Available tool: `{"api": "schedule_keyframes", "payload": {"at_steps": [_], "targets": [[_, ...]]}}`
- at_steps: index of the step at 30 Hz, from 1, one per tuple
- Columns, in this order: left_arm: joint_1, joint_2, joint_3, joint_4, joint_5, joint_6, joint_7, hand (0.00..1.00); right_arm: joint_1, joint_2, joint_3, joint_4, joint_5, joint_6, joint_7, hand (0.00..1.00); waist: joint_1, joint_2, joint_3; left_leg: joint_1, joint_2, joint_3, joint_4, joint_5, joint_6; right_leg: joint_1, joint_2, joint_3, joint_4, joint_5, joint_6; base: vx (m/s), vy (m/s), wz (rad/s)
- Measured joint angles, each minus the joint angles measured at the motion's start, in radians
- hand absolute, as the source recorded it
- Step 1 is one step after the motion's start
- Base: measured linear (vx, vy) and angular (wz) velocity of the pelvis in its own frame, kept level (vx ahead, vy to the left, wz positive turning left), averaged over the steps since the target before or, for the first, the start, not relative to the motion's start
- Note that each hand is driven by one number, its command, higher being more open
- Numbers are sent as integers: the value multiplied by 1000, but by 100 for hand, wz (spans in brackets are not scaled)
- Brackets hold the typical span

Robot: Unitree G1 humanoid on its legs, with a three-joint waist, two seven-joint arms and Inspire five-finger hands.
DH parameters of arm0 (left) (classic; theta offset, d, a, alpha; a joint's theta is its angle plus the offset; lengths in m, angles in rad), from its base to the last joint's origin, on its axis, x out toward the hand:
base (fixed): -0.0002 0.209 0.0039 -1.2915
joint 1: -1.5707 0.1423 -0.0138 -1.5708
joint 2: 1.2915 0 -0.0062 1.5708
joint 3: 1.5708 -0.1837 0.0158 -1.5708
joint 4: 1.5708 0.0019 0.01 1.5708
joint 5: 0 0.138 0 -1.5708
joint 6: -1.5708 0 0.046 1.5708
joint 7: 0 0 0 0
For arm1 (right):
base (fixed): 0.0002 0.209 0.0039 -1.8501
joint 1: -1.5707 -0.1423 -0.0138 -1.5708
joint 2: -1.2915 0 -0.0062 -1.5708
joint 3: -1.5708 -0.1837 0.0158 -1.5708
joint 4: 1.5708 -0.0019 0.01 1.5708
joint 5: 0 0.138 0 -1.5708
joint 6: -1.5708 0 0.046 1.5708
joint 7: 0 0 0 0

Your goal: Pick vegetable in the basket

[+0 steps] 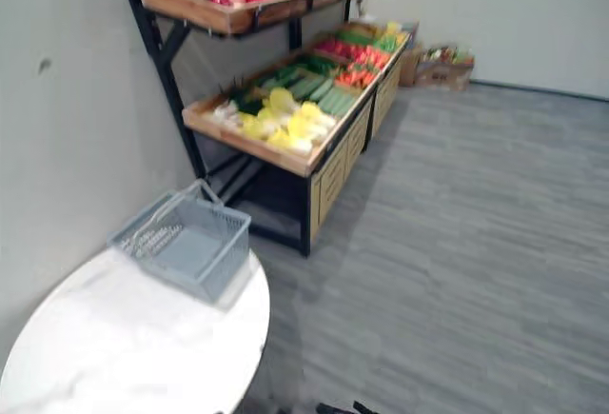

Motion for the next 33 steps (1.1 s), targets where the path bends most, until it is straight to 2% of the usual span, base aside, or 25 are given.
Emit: {"api": "schedule_keyframes", "payload": {"at_steps": [1, 2, 3, 5, 6, 8, 10, 11, 12, 13, 14, 15, 16, 17, 18, 20, 22, 24, 26, 29, 31, 33], "targets": [[-10, 7, -6, 1, 0, -3, 2, 100, 3, -3, -7, 2, 3, -8, 1, 100, -4, -10, 4, 24, -20, -13, -13, -8, 1, -41, -28, 0, 100, 0, -12, 450, 78, 72], [-22, 2, -16, 1, 0, -13, 2, 100, -2, -14, -25, -5, 4, -19, 3, 100, -11, -8, 12, 79, -41, -44, -24, -17, 10, -106, -73, -10, 223, -48, -29, 453, 59, 62], [-33, 3, -52, -1, -1, -19, 2, 100, -7, -29, -25, -13, 7, -32, 2, 100, -20, 18, 35, 150, -45, -77, -44, -24, -2, -142, -107, -27, 262, -115, -17, 521, 57, 61], [-48, -4, -86, -4, -5, -25, -2, 100, -12, -49, -26, -15, 17, -50, 3, 100, -31, 42, 37, 231, -33, -137, -74, -34, -21, -206, -121, -33, 212, -206, -6, 464, -15, 98], [-73, -12, -97, -5, -27, -39, -10, 100, -20, -52, -27, -16, 26, -62, 4, 100, -42, 53, 39, 276, -4, -219, -93, -47, -41, -269, -86, 7, 34, -252, -3, 469, -144, 166], [-99, -26, -93, -13, -51, -41, -29, 100, -25, -30, -28, -29, 34, -84, 6, 100, -46, 55, 38, 274, 42, -336, -91, -93, -43, -329, -9, 135, -259, -233, 22, 366, -214, 176], [-109, -49, -54, -23, -59, -44, -49, 100, -24, -22, 18, -29, 47, -95, -12, 100, -48, 54, 38, 256, 75, -485, -46, -148, -74, -324, 44, 350, -580, -136, 67, 343, -381, 182], [-108, -52, -41, -23, -54, -47, -52, 100, -25, -23, 42, -29, 50, -96, -16, 100, -47, 51, 39, 247, 77, -518, -23, -168, -86, -321, 46, 386, -624, -114, 82, 342, -438, 164], [-106, -52, -20, -25, -42, -54, -50, 100, -25, -23, 83, -26, 51, -96, -22, 100, -46, 37, 40, 241, 72, -568, 18, -202, -112, -308, 44, 436, -663, -93, 88, 273, -432, 155], [-99, -50, 10, -26, -26, -57, -46, 100, -27, -28, 121, -22, 49, -93, -33, 100, -41, 18, 39, 242, 74, -613, 66, -244, -145, -296, 47, 429, -627, 29, 88, 415, -657, 177], [-84, -75, 40, -29, -20, -61, -49, 100, -33, -49, 143, -21, 50, -86, -40, 100, -36, 51, 32, 243, 128, -618, 75, -247, -186, -295, 70, 350, -558, -17, 52, 420, -654, 151], [-74, -85, 43, -36, -21, -64, -49, 100, -39, -53, 146, -19, 49, -83, -42, 100, -36, 61, 27, 247, 148, -613, 72, -244, -200, -294, 77, 318, -533, -41, 42, 423, -593, 138], [-62, -94, 43, -51, -21, -65, -49, 100, -50, -57, 159, -8, 41, -75, -47, 100, -32, 74, 20, 250, 184, -606, 46, -228, -231, -291, 90, 267, -493, -71, 18, 388, -520, 124], [-61, -97, 44, -56, -21, -65, -49, 100, -61, -60, 177, -1, 37, -64, -47, 100, -23, 76, 19, 251, 216, -595, 7, -196, -271, -280, 100, 231, -480, -78, 6, 286, -391, 117], [-60, -96, 47, -58, -22, -64, -49, 100, -63, -58, 177, -1, 34, -58, -47, 100, -20, 77, 18, 253, 225, -587, -10, -174, -282, -272, 101, 217, -480, -82, -1, 211, -324, 116], [-69, -91, 60, -63, -22, -60, -45, 100, -69, -45, 172, -1, 32, -55, -47, 100, -18, 63, 19, 242, 243, -536, -60, -104, -294, -243, 87, 147, -490, -93, -19, 133, -223, 132], [-80, -81, 36, -63, -17, -59, -40, 100, -68, -33, 134, 8, 52, -55, -50, 100, -29, 56, 14, 210, 242, -434, -107, -33, -284, -228, 58, 49, -506, -99, -29, 82, -151, 164], [-91, -54, -46, -61, 15, -54, -38, 100, -63, -29, 79, 20, 117, -60, -87, 100, -63, 55, 9, 165, 236, -243, -173, 49, -245, -219, 24, -68, -513, -99, -30, 41, -79, 204], [-96, -44, -88, -49, 19, -41, -39, 100, -60, -27, 56, 28, 130, -67, -118, 100, -70, 66, 13, 159, 239, -114, -192, 55, -246, -187, 23, -108, -524, -104, -37, 0, 39, 165], [-76, -23, -130, -41, -21, -31, -37, 100, -60, -11, 59, 34, 140, -81, -144, 100, -67, 49, 10, 169, 211, -142, -260, 107, -243, -146, 19, -98, -580, -107, -35, -85, 68, 86], [-77, -14, -137, -22, -21, -30, -37, 100, -64, 0, 58, 34, 140, -83, -143, 100, -66, 36, 4, 173, 185, -144, -308, 140, -239, -138, 8, -90, -628, -122, -13, -100, 41, 8], [-80, -12, -134, -16, -23, -28, -30, 100, -61, 1, 56, 34, 137, -84, -142, 100, -68, 43, 14, 174, 177, -139, -314, 148, -234, -136, 2, -79, -636, -128, -1, -142, 29, -2]]}}
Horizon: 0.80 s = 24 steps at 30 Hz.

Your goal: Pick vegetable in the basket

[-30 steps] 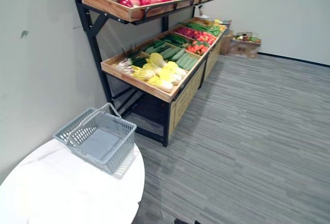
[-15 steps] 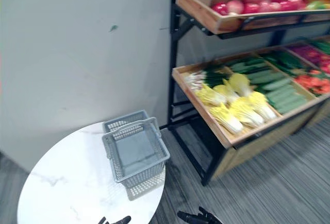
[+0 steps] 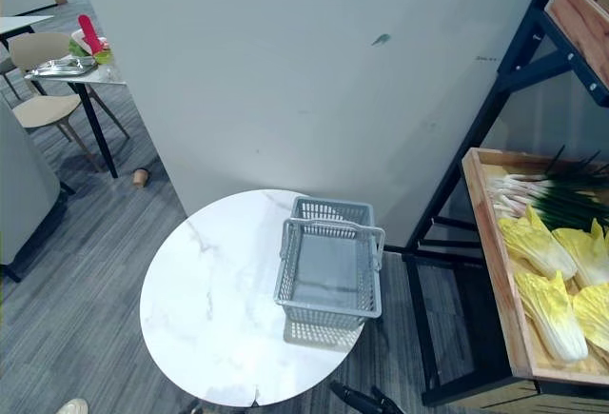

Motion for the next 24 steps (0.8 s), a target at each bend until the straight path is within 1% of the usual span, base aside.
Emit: {"api": "schedule_keyframes", "payload": {"at_steps": [1, 2, 3, 4, 6, 7, 8, 9, 10, 11, 12, 14, 15, 16, 17, 18, 20, 21, 24], "targets": [[1, 0, 0, 6, 0, 4, 5, 100, 4, -6, 0, 0, -10, -13, -3, 100, 0, 8, 0, 3, -1, 4, 0, 1, 1, 0, 0, 3, 0, 0, 1, -116, 20, -8], [3, 0, 0, 12, 0, 8, 6, 100, 9, -7, 1, 0, -12, -22, -11, 100, 0, 10, -2, 5, -1, 7, -1, 1, 2, 2, 1, 5, -1, -2, 5, -123, 24, -6], [4, 5, 0, 15, 0, 21, 9, 100, 16, -6, 2, -2, -9, -44, -43, 100, 0, 11, -3, 5, -1, 9, -1, 1, 1, 3, 3, 7, -5, -2, 7, -64, 12, -4], [4, 5, 1, 15, 0, 22, 10, 100, 17, -6, 2, -4, -8, -46, -50, 100, 0, 11, -3, 5, -1, 9, -1, 1, 1, 3, 3, 7, -6, -1, 8, -64, 11, -2], [3, 7, 3, 11, 0, 34, 12, 100, 24, 1, 0, -44, 27, -50, -145, 100, 0, 10, -3, -6, 1, 15, -1, -3, -4, -1, 6, 14, -16, 1, 13, -37, 6, -7], [4, 7, 9, 11, 1, 36, 12, 100, 28, 8, 0, -113, 31, -50, -226, 100, -2, 10, -4, -13, 3, 22, -1, -6, -4, -5, 12, 32, -26, 3, 15, -13, 6, -14], [3, 7, 9, 10, 1, 36, 12, 100, 34, 13, -1, -165, 33, -49, -272, 100, -4, 11, -4, -17, 4, 26, -1, -9, -3, -8, 15, 41, -34, 4, 16, 40, 14, -29], [3, 7, 9, -1, 0, 38, 12, 100, 43, 24, -3, -321, 28, -49, -404, 100, -6, 11, -5, -19, 4, 46, -1, -15, -4, -21, 17, 70, -44, 17, 20, 60, 22, -31], [4, 7, 9, -3, 0, 39, 12, 100, 43, 27, -6, -386, 25, -48, -452, 100, -8, 11, -5, -20, 3, 56, -1, -15, -2, -26, 17, 80, -46, 29, 19, 101, 38, -42], [9, 7, 7, -5, -2, 40, 13, 100, 42, 28, -10, -512, 18, -42, -547, 100, -8, 10, -5, -19, 1, 71, -1, -17, 0, -26, 17, 92, -56, 40, 17, 87, 34, -28], [9, 7, 6, -6, -10, 41, 14, 100, 40, 29, -17, -573, 9, -38, -592, 100, -9, 10, -6, -18, -1, 76, -1, -19, 0, -25, 18, 97, -61, 44, 20, 113, 28, -21], [13, 8, -4, -27, -44, 42, 23, 100, 19, 30, -50, -740, -100, -29, -743, 100, -11, 2, -11, -14, -5, 87, 5, -18, 0, -24, 17, 118, -60, 50, 20, 128, 28, -7], [17, 8, -4, -36, -56, 42, 28, 100, 12, 30, -60, -779, -142, -27, -776, 100, -11, -2, -14, -10, -3, 92, 5, -18, 0, -24, 19, 125, -53, 50, 20, 122, 28, -1], [23, 8, -4, -49, -68, 42, 32, 100, 2, 30, -74, -839, -213, -11, -811, 100, -11, -5, -18, -2, 2, 96, 6, -18, 0, -24, 24, 135, -38, 52, 16, 86, 15, 0], [25, 7, -4, -52, -75, 43, 34, 100, -4, 30, -79, -863, -246, -1, -822, 100, -11, -5, -20, 1, 4, 98, 6, -18, 0, -24, 28, 141, -33, 56, 11, 64, 11, -3], [39, 7, -3, -68, -77, 43, 35, 100, -21, 24, -79, -904, -317, 10, -828, 100, -14, -8, -33, 4, 15, 104, 6, -18, -1, -24, 34, 153, -33, 68, 4, 43, 12, -7], [46, 9, 0, -76, -76, 43, 37, 100, -45, 12, -77, -938, -371, 14, -811, 100, -14, -14, -40, 6, 23, 106, 6, -15, -5, -24, 38, 160, -33, 71, 1, 30, -13, -8], [46, 9, 0, -76, -75, 43, 37, 100, -55, 6, -76, -944, -387, 14, -803, 100, -15, -13, -40, 7, 25, 106, 6, -15, -5, -24, 39, 161, -33, 71, 0, 4, -21, -3], [47, 6, 0, -76, -73, 43, 36, 100, -103, -49, -58, -952, -478, 18, -720, 100, -20, -8, -43, 6, 26, 104, 5, -14, -7, -24, 40, 161, -34, 71, 0, 0, 0, 0]]}}
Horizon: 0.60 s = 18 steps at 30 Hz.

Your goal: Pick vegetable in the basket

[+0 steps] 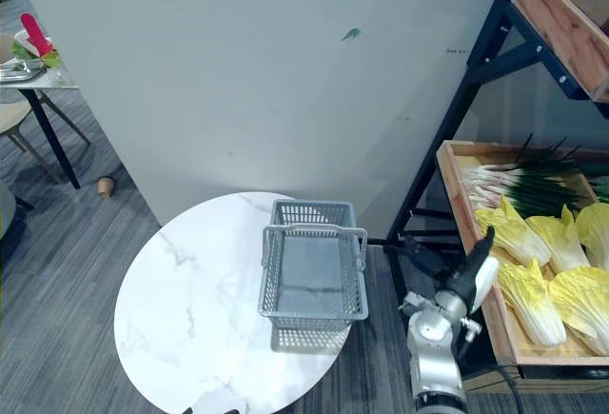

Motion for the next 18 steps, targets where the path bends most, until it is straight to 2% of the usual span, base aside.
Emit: {"api": "schedule_keyframes", "payload": {"at_steps": [7, 14, 18], "targets": [[0, -1, 8, -9, 36, 4, -3, 100, -50, -73, 80, 4, -100, 3, 146, 100, -3, 2, -1, -31, 0, -17, -1, 12, -16, -20, -1, -14, -9, 0, 0, -85, 12, 4], [2, 0, 21, -7, 60, 43, -7, 100, -163, -193, 217, 111, -280, 2, 255, 100, -5, 16, -9, -75, -14, -56, -8, 41, 8, -37, -9, -50, -35, 1, 4, -160, 15, 12], [11, 1, 32, -8, 88, 47, -17, 100, -203, -249, 295, 134, -297, 1, 298, 100, 3, 16, -10, -93, -16, -64, -8, 40, 11, -33, -9, -62, -60, 8, 17, -138, 29, 14]]}}
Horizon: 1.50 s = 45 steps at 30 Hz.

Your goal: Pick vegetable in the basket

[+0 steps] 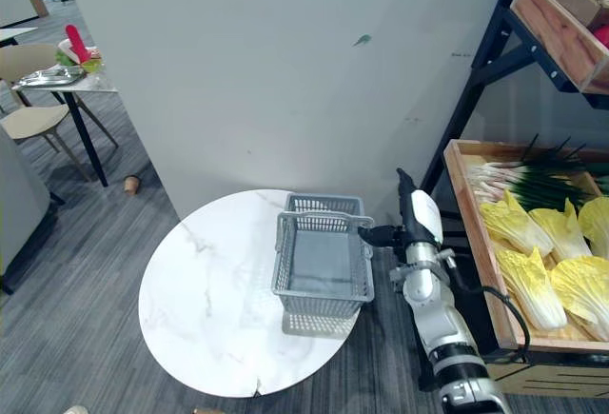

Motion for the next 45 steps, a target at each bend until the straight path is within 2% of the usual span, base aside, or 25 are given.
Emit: {"api": "schedule_keyframes", "payload": {"at_steps": [5, 13, 18, 21, 24, 25, 28, 29, 33, 36, 40, 45], "targets": [[3, 4, 24, 0, 13, 21, -14, 100, -84, -34, 59, 106, -43, -1, 64, 100, 18, 0, 0, -16, -21, -3, 0, 6, 17, 1, -16, -4, -22, 28, 8, 6, 43, 6], [0, 7, 24, -2, 29, 35, -39, 100, -200, -50, 173, 219, -74, 19, 136, 100, 22, 0, 0, -5, -39, -11, 1, 9, 17, 24, -31, -19, -23, 29, 9, 49, 13, 8], [0, 8, 25, -25, 69, 47, -58, 100, -277, -51, 247, 301, -235, 17, 197, 100, 36, 5, 10, -1, -33, -24, 0, 9, 16, 30, -28, -29, -22, 28, 8, -57, -5, 3], [0, 8, 25, -33, 69, 56, -67, 100, -305, -60, 279, 353, -280, 17, 219, 100, 48, 12, 17, -12, -33, -26, 0, 12, 20, 18, -28, -32, -19, 25, 5, -116, 1, 3], [-10, 13, 25, -39, 69, 60, -78, 100, -367, -83, 326, 423, -314, 19, 247, 100, 67, 21, 63, -41, -33, -36, 0, 21, 22, -8, -27, -36, -15, 30, 3, -146, 9, 9], [-19, 20, 25, -42, 68, 60, -84, 100, -416, -86, 336, 470, -342, 22, 254, 100, 72, 25, 97, -65, -32, -46, 0, 32, 24, -27, -25, -39, -16, 38, 0, -113, 7, 13], [-40, 37, 25, -45, 65, 60, -89, 100, -524, -121, 359, 489, -343, 38, 248, 100, 85, 25, 155, -116, -25, -49, 1, 60, 37, -72, -13, -38, -25, 71, -6, -95, 0, 4], [-70, 48, 25, -51, 59, 60, -90, 100, -596, -162, 381, 514, -341, 43, 255, 100, 108, 27, 194, -136, -20, -49, 2, 72, 37, -88, -8, -37, -31, 86, -13, -89, 3, -3], [-100, 64, 25, -107, 13, 46, -109, 100, -735, -194, 402, 564, -332, 91, 256, 100, 138, 40, 253, -189, -8, -54, 3, 92, 37, -141, 4, -34, -31, 102, -27, -87, -1, 1], [-103, 64, 21, -123, 5, 33, -126, 100, -799, -232, 438, 566, -279, 104, 255, 100, 146, 60, 275, -207, -5, -55, 1, 97, 35, -160, 8, -34, -32, 106, -27, -46, 3, -2], [-110, 65, -15, -122, -18, 26, -146, 100, -889, -308, 441, 565, -223, 128, 255, 100, 149, 66, 289, -233, 4, -50, 1, 98, 33, -188, 17, -26, -34, 108, -29, -28, -11, -6], [-134, 63, -38, -125, -37, 25, -159, 100, -898, -333, 442, 563, -223, 118, 267, 100, 149, 68, 290, -234, 11, -45, 2, 99, 31, -191, 22, -20, -37, 108, -29, -8, -9, -5]]}}
